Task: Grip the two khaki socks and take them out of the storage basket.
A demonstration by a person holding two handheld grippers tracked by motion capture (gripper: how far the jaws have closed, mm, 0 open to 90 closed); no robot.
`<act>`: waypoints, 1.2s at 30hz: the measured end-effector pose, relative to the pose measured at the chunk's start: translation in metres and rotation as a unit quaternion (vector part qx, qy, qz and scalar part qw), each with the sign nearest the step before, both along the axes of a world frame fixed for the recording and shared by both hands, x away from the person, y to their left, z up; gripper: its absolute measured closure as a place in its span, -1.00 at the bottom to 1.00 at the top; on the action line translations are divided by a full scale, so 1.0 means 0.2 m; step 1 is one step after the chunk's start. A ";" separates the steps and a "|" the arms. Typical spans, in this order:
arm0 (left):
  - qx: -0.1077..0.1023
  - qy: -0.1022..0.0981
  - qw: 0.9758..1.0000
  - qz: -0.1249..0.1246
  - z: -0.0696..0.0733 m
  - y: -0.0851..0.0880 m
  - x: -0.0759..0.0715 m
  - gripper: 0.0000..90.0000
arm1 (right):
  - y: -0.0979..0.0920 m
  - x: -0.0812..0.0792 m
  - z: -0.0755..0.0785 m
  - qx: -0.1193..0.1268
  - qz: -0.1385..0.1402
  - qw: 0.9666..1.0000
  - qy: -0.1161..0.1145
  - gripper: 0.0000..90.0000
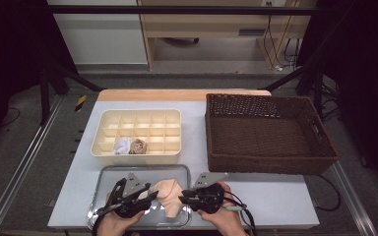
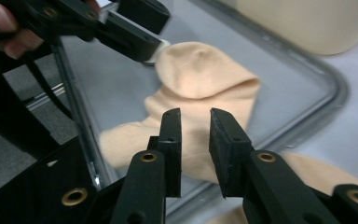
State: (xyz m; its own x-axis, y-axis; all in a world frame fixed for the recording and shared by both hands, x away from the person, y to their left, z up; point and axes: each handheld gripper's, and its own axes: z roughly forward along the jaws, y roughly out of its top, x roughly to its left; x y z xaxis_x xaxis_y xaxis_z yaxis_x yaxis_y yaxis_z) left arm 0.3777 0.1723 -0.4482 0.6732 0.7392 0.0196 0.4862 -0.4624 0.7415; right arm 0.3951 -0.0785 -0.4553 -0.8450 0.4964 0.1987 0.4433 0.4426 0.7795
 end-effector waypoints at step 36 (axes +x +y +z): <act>-0.042 -0.013 0.996 0.082 0.03 0.09 0.18 0.40 | 0.07 -0.01 -0.06 -0.025 0.036 0.999 0.009 0.69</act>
